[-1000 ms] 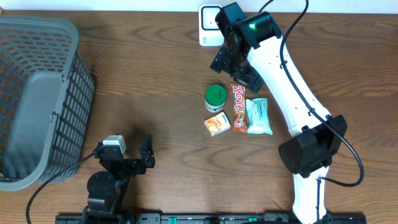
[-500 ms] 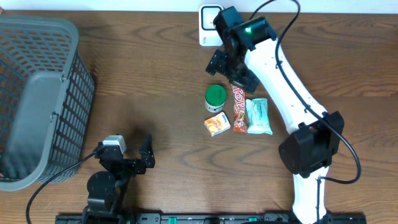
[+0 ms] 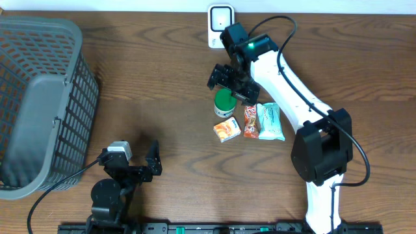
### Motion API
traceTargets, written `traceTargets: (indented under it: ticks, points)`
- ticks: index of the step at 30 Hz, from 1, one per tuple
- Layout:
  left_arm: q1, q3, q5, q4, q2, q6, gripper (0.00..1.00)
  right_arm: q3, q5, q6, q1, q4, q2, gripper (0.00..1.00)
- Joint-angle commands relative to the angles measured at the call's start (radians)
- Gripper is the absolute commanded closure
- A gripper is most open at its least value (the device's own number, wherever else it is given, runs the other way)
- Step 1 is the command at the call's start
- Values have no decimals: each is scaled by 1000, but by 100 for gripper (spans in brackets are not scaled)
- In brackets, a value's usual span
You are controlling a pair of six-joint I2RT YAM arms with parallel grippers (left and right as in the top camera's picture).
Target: Scan the item barcode
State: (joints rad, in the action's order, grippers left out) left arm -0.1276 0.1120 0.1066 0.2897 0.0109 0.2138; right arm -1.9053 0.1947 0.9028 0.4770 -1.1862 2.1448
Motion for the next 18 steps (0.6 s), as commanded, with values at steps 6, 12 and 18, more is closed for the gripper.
traceTargets:
  ticks: [6, 12, 18]
  points:
    - [2, -13, 13, 32, -7, 9, 2, 137, 14, 63, 9, 121, -11, 1]
    - [2, -13, 13, 32, -7, 9, 2, 169, 6, 125, 20, 196, -11, 1]
    - [2, -13, 13, 32, -7, 9, 2, 192, -83, 242, 72, 233, -11, 4]
